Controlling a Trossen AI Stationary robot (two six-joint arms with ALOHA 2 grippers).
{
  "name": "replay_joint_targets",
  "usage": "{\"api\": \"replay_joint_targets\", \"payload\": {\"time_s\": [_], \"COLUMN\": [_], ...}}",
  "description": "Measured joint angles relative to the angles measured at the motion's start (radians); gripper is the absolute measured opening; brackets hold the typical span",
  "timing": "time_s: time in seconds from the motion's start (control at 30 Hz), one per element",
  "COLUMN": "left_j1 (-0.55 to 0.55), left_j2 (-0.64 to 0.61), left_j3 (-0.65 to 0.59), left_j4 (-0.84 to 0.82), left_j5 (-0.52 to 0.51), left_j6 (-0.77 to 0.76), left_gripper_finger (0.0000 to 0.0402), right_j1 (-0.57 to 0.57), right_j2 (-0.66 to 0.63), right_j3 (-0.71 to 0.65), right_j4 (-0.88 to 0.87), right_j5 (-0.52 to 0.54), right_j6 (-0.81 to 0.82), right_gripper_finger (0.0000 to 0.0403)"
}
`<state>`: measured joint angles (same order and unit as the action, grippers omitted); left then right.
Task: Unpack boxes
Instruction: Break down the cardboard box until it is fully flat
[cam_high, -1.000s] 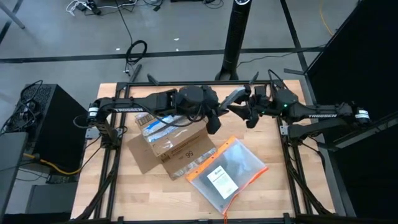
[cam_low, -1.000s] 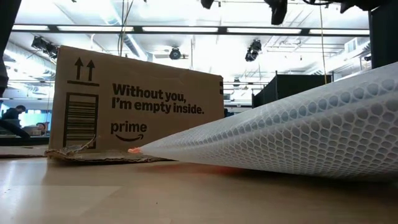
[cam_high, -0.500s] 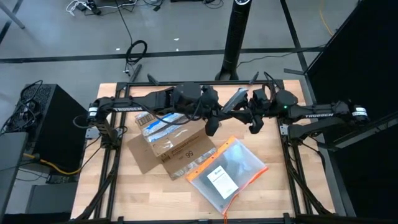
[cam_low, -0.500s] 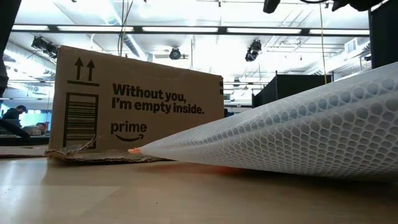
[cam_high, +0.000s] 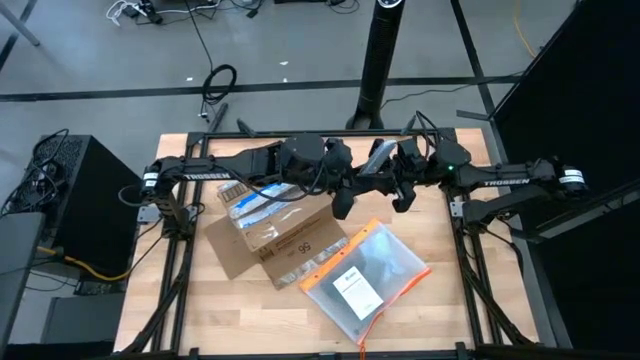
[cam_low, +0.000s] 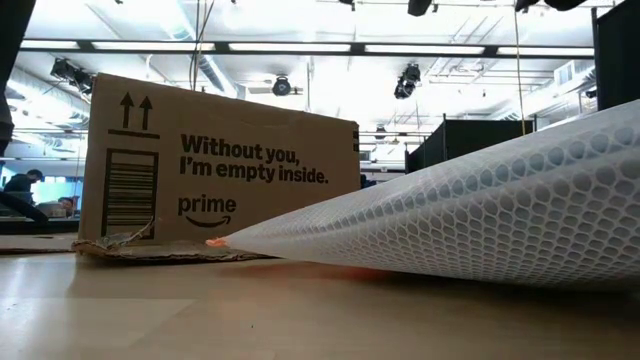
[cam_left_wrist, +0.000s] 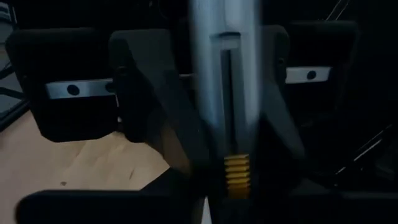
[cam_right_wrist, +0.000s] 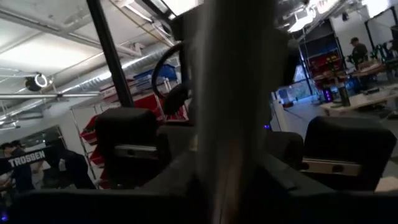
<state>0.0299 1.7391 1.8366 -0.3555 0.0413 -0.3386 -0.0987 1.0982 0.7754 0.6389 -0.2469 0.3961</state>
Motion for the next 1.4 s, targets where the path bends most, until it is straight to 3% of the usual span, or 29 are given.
{"api": "replay_joint_targets", "payload": {"time_s": [0.27, 0.43, 0.6, 1.1, 1.4], "left_j1": [0.002, 0.002, 0.004, 0.005, 0.005], "left_j2": [-0.01, -0.006, -0.008, -0.013, -0.013], "left_j3": [0.04, 0.037, 0.037, 0.035, 0.035], "left_j4": [-0.163, -0.164, -0.163, -0.179, -0.187], "left_j5": [-0.045, -0.044, -0.028, -0.026, -0.02], "left_j6": [-0.007, -0.008, -0.005, 0.02, 0.018], "left_gripper_finger": [0.0138, 0.0136, 0.0104, 0.0021, 0.002], "right_j1": [-0.039, -0.049, -0.048, -0.04, -0.037], "right_j2": [-0.012, -0.014, -0.014, 0.004, 0.029], "right_j3": [0.006, 0.008, 0.008, 0.008, 0.01], "right_j4": [-0.014, -0.009, -0.005, -0.072, -0.062], "right_j5": [-0.023, -0.023, -0.022, -0.019, -0.031], "right_j6": [-0.008, -0.008, -0.012, -0.008, -0.012], "right_gripper_finger": [0.005, 0.005, 0.0053, 0.0126, 0.0041]}}
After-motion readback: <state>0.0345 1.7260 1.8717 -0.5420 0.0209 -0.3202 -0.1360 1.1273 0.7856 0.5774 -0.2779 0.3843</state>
